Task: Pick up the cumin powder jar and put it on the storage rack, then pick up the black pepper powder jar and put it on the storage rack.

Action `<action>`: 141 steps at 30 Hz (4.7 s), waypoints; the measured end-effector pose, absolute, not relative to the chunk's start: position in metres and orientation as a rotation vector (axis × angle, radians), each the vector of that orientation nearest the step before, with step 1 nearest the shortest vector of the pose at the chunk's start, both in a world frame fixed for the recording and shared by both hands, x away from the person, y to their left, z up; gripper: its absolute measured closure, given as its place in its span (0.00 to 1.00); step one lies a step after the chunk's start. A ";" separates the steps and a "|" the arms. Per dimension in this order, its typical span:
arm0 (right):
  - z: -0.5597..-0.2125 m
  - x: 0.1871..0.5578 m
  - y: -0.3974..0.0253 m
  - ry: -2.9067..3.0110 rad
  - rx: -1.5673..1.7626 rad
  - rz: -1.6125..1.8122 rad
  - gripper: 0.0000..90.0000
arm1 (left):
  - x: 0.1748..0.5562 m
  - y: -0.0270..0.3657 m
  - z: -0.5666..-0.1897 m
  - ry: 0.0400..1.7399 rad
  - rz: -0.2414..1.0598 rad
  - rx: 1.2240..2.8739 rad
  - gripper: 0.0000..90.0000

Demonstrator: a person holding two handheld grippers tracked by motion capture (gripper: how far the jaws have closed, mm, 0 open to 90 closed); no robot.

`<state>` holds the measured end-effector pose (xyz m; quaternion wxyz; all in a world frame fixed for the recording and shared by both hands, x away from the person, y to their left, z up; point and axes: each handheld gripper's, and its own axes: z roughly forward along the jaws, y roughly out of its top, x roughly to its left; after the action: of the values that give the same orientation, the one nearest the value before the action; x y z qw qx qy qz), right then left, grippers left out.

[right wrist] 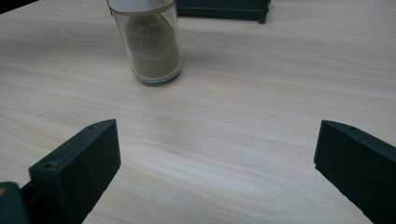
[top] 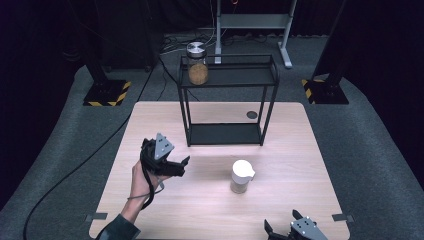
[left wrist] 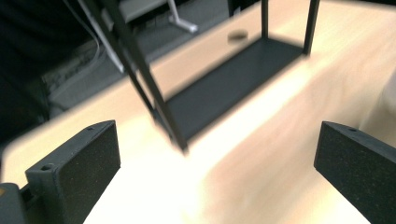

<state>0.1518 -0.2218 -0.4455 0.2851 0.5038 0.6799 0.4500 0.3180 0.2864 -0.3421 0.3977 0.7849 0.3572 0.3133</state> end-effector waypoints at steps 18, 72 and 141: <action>-0.452 0.160 -0.208 1.864 1.340 1.200 0.00 | 0.290 0.300 -0.440 1.187 0.627 1.971 0.00; -0.463 0.210 -0.135 1.735 1.275 1.241 0.00 | 0.311 0.297 -0.433 1.271 0.557 2.027 0.00; -0.447 0.246 -0.139 1.691 1.250 1.298 0.33 | 0.308 0.292 -0.434 1.242 0.597 2.041 0.00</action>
<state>0.2457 -0.1395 -0.4467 0.3293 0.4776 0.6461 0.4960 0.3082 0.2917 -0.4338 0.3330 0.7815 0.4755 0.2287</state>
